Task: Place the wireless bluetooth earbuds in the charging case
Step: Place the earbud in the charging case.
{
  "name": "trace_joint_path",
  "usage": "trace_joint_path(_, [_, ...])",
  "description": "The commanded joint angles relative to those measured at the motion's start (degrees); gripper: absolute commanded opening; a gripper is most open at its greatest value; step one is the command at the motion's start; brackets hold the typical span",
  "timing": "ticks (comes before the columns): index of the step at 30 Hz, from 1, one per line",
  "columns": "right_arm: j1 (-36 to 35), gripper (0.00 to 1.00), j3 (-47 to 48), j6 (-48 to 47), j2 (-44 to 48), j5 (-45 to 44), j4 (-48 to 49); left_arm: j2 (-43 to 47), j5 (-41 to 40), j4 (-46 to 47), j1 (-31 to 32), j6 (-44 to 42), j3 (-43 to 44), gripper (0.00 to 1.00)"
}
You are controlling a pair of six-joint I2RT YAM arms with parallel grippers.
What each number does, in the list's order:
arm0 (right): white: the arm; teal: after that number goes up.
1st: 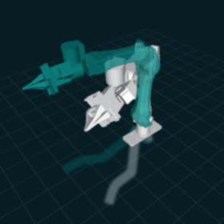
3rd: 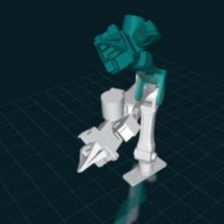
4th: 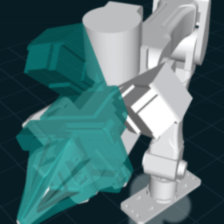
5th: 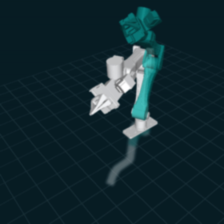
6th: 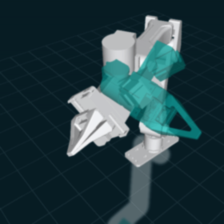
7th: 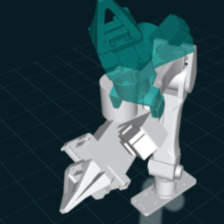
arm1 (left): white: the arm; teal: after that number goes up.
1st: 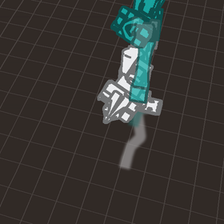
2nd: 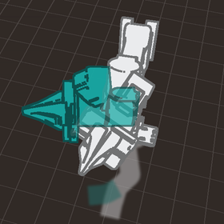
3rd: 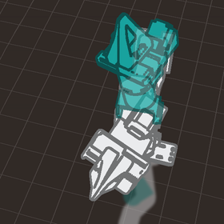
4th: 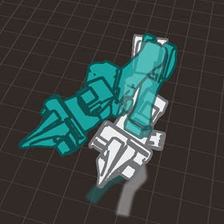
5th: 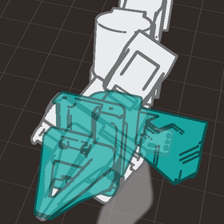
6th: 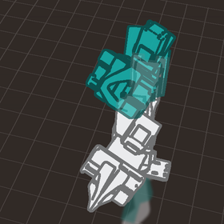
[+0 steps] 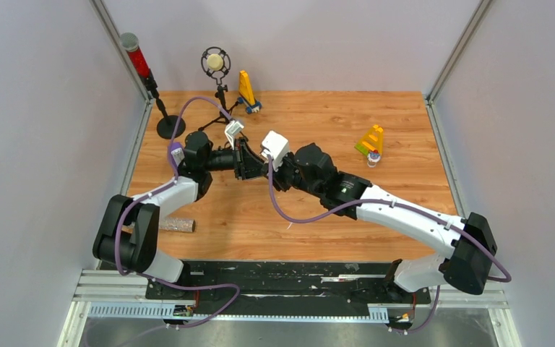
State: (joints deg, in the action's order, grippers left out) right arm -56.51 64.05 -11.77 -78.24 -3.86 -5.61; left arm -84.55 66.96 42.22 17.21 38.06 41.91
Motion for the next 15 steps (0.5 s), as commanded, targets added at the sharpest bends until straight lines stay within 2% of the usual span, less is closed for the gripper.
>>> trace_joint_path(1, [1.87,0.36,4.53,2.81,2.62,7.49,-2.32,2.98,-0.09,2.74,-0.16,-1.48,0.13,0.11])
trace_joint_path(10, [9.27,0.48,11.15,4.12,6.34,17.37,-8.29,5.29,3.55,3.71,-0.16,-6.71,-1.16,0.11])
trace_joint_path(15, [10.28,0.49,12.09,0.72,7.91,16.07,-9.31,7.56,5.80,2.45,-0.16,-12.98,-2.85,0.11])
